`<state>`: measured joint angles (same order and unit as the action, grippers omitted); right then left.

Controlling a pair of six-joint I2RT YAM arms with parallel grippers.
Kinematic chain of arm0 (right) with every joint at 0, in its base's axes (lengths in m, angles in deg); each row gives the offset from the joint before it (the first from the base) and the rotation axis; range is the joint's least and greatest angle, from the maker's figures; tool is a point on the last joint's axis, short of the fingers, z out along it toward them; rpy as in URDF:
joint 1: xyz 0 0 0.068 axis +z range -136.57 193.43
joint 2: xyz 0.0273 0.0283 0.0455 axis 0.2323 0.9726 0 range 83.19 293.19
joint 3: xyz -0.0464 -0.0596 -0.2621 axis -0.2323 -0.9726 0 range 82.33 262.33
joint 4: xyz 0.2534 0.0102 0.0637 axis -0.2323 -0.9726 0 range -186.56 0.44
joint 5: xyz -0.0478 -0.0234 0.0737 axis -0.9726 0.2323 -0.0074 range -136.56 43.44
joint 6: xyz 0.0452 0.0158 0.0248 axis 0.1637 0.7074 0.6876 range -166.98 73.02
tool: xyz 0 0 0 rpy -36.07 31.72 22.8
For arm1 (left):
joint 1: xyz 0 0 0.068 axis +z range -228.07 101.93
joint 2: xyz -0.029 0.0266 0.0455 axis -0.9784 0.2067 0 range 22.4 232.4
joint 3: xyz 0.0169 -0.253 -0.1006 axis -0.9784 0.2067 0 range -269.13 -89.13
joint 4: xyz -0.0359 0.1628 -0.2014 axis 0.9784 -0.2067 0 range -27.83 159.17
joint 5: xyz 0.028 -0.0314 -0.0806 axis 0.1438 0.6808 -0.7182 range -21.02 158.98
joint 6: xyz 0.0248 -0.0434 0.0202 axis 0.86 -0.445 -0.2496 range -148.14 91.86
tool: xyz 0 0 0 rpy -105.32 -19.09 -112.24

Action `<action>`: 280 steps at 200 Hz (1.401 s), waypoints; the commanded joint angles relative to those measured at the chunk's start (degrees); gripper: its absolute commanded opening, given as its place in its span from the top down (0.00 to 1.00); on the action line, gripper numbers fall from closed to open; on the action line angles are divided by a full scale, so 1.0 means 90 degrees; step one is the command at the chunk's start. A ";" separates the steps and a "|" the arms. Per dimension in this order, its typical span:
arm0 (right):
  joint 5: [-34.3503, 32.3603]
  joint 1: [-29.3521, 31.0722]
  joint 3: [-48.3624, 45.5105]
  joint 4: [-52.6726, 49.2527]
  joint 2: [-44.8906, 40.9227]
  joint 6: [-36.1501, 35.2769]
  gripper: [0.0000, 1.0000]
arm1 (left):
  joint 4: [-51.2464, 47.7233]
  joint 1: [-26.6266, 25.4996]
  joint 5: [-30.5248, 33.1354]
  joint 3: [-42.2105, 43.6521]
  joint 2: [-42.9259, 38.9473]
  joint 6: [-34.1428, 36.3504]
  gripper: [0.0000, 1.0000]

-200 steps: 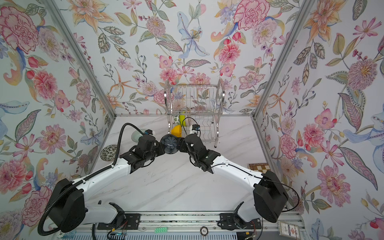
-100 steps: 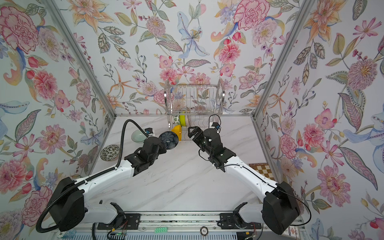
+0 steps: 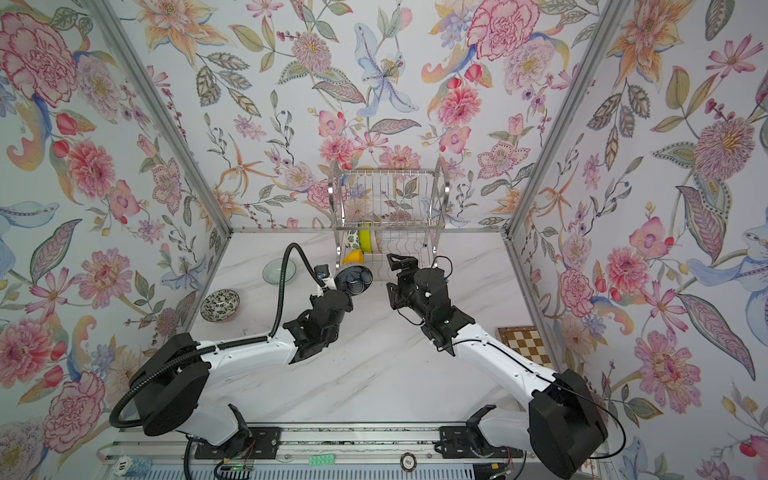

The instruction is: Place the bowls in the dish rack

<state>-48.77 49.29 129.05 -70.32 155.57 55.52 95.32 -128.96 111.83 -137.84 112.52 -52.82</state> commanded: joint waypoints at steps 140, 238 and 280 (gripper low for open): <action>-0.0604 0.0445 0.0588 0.2060 0.1124 0.1419 0.44 | 0.2798 -0.0479 0.0612 -0.0105 0.0728 0.1566 1.00; -0.0581 0.0542 0.0807 0.2437 0.1512 0.1579 0.75 | 0.3022 -0.0531 0.0761 -0.0076 0.0788 0.2061 1.00; -0.0525 0.0549 0.0844 0.2516 0.1571 0.1600 0.87 | 0.3029 -0.0577 0.0872 -0.0116 0.0796 0.2215 1.00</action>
<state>-53.19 54.21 133.81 -51.48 169.04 69.66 119.85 -132.68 118.21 -137.53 118.95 -34.51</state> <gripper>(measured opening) 0.170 0.109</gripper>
